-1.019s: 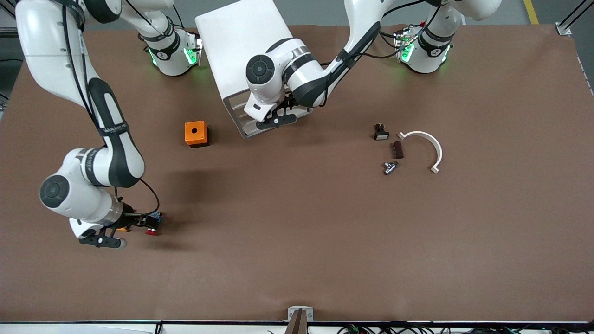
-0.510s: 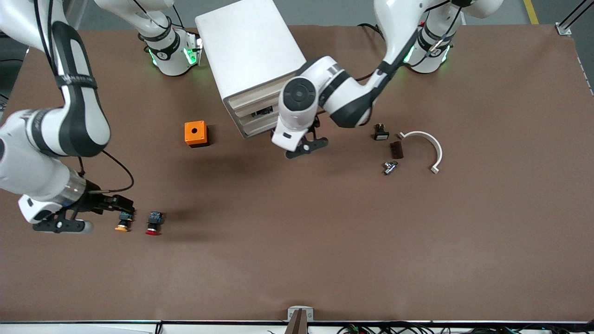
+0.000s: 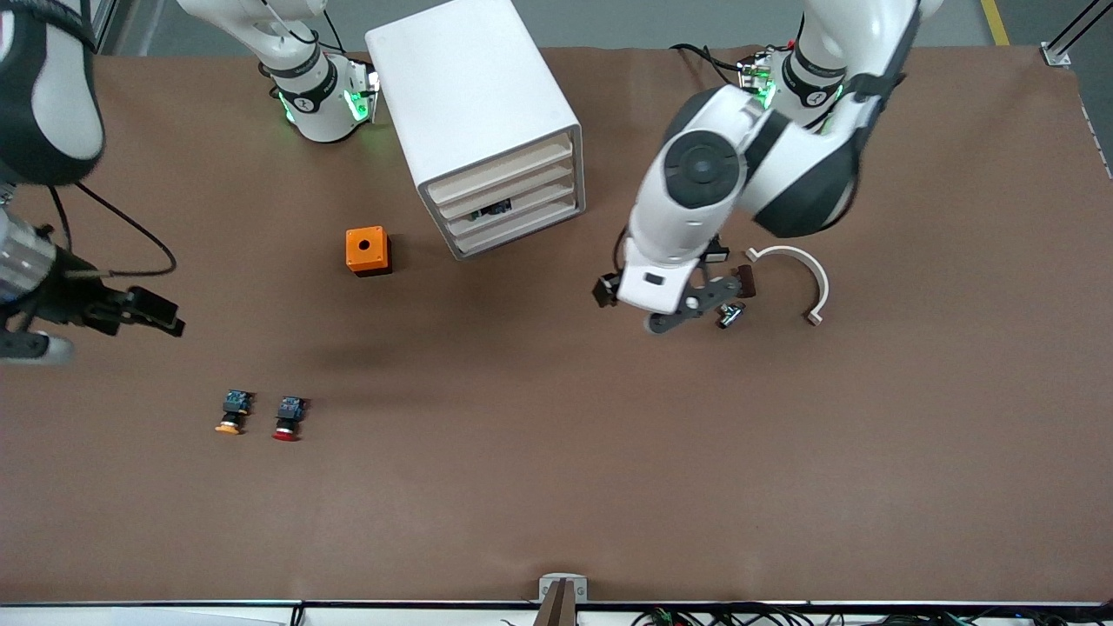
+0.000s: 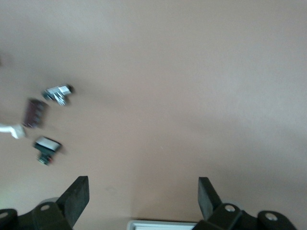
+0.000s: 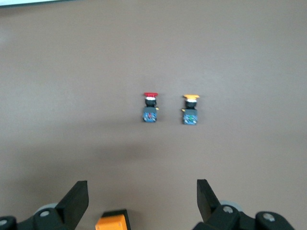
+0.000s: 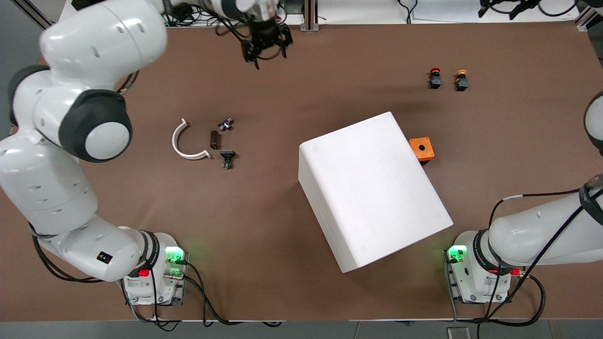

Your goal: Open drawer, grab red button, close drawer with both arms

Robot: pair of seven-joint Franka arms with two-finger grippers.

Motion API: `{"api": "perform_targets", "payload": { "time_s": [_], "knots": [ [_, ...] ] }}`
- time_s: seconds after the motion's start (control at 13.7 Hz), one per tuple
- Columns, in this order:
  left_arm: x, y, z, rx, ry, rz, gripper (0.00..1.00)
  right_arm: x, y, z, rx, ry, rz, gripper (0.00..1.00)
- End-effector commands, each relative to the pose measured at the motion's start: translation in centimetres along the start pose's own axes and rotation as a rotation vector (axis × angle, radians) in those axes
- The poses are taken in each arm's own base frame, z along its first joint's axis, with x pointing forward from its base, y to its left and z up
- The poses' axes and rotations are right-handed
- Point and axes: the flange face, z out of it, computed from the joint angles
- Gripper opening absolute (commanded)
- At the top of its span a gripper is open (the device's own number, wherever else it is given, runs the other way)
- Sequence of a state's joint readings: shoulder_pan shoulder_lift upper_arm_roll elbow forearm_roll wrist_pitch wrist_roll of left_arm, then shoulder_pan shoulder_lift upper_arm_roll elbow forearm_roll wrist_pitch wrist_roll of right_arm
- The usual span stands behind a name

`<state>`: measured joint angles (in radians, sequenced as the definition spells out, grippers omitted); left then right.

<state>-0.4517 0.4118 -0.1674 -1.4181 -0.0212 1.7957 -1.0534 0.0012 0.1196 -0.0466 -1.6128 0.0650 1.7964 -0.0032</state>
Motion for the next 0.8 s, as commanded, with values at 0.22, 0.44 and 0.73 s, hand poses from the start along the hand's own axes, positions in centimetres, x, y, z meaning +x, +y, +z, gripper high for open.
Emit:
{"api": "perform_targets", "payload": {
  "time_s": [0.22, 0.44, 0.73],
  "knots": [
    [8.2, -9.7, -6.4, 0.008, 0.028, 0.121, 1.0, -4.2, -0.1, -5.3, -0.034, -0.022, 0.038, 1.0],
    [12.0, -14.1, -8.3, 0.025, 0.041, 0.197, 1.0, -5.3, -0.4, -5.3, -0.031, -0.085, 0.076, 1.0],
    [14.8, -20.6, -12.3, 0.061, 0.063, 0.288, 1.0, -5.1, -1.1, -7.6, -0.035, -0.062, 0.051, 1.0]
  ]
}}
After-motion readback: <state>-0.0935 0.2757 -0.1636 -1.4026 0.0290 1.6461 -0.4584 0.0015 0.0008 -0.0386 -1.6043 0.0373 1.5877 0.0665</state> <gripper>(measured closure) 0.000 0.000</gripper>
